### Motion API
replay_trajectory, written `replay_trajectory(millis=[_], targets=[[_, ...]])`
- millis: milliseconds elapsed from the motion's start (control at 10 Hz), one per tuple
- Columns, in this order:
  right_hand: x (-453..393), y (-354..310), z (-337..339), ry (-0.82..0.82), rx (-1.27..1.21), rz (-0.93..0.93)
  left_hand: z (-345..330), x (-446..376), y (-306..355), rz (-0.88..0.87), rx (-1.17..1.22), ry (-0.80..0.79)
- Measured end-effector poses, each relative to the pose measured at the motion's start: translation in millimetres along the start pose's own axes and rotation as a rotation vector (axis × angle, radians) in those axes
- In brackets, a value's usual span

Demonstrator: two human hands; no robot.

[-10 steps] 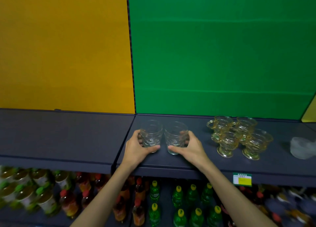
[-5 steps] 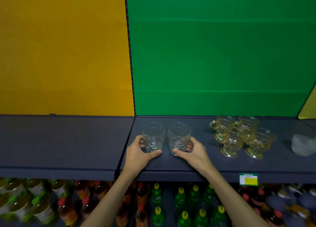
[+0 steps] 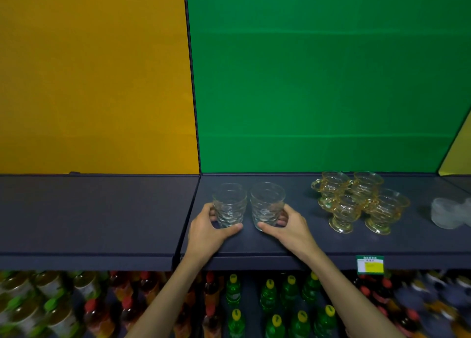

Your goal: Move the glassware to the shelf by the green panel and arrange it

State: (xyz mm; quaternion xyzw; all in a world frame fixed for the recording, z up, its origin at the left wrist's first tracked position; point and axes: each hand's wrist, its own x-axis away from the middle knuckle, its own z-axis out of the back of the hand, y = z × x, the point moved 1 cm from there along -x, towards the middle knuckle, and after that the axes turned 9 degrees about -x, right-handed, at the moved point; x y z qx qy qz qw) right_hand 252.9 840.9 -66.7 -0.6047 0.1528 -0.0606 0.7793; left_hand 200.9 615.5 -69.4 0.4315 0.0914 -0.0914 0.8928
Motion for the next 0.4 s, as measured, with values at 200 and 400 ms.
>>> replay_trajectory(millis=[200,400], targets=[[2.3,-0.1,3.5,-0.023,0.021,-0.007,11.1,-2.8,-0.3,-0.085,-0.003,-0.190],[21.1,-8.6,15.0,-0.018,0.090,0.025,32.9,-4.6,-25.1,-0.145,-0.144,-0.194]])
